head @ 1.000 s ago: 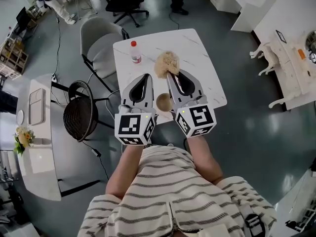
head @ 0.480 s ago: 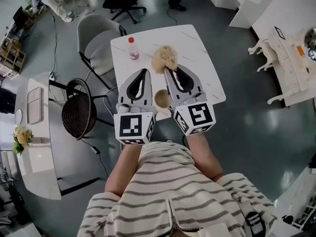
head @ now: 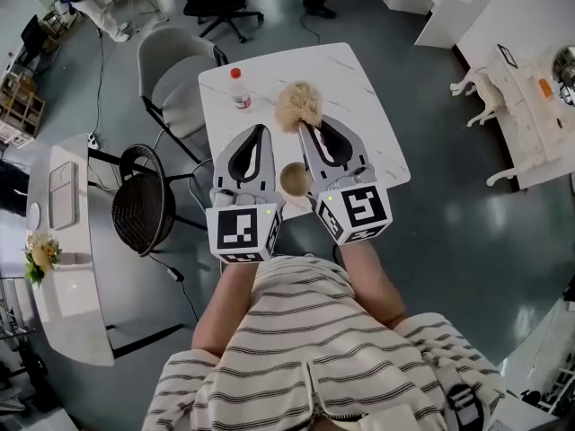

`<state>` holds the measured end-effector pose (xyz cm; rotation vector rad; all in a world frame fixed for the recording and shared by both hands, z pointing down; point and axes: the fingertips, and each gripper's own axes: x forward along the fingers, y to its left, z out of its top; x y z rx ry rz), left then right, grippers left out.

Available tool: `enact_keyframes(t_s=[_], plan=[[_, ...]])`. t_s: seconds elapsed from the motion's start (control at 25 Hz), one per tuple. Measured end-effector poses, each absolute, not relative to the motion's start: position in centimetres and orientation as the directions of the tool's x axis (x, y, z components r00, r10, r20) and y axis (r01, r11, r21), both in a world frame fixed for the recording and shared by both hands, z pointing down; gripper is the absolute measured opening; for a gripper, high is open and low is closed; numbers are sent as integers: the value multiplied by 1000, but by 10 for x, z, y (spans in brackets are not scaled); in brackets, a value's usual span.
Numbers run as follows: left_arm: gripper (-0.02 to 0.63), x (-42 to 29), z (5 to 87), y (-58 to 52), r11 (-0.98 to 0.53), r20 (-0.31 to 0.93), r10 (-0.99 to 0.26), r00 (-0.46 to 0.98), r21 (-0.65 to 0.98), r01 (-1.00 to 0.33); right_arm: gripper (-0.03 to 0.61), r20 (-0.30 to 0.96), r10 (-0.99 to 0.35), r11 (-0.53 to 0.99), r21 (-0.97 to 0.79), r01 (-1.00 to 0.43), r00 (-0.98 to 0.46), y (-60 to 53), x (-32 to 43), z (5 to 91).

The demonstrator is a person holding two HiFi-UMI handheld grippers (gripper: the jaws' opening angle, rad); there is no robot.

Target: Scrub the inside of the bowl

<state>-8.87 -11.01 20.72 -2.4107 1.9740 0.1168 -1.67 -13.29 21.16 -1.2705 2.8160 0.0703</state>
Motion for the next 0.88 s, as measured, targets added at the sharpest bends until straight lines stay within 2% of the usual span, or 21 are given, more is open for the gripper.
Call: enact_keyframes(t_s=[0.88], plan=[[5, -85, 213, -114, -187, -63, -980, 186, 17, -982, 71, -62, -755, 652, 33, -757, -653, -136, -9, 216]])
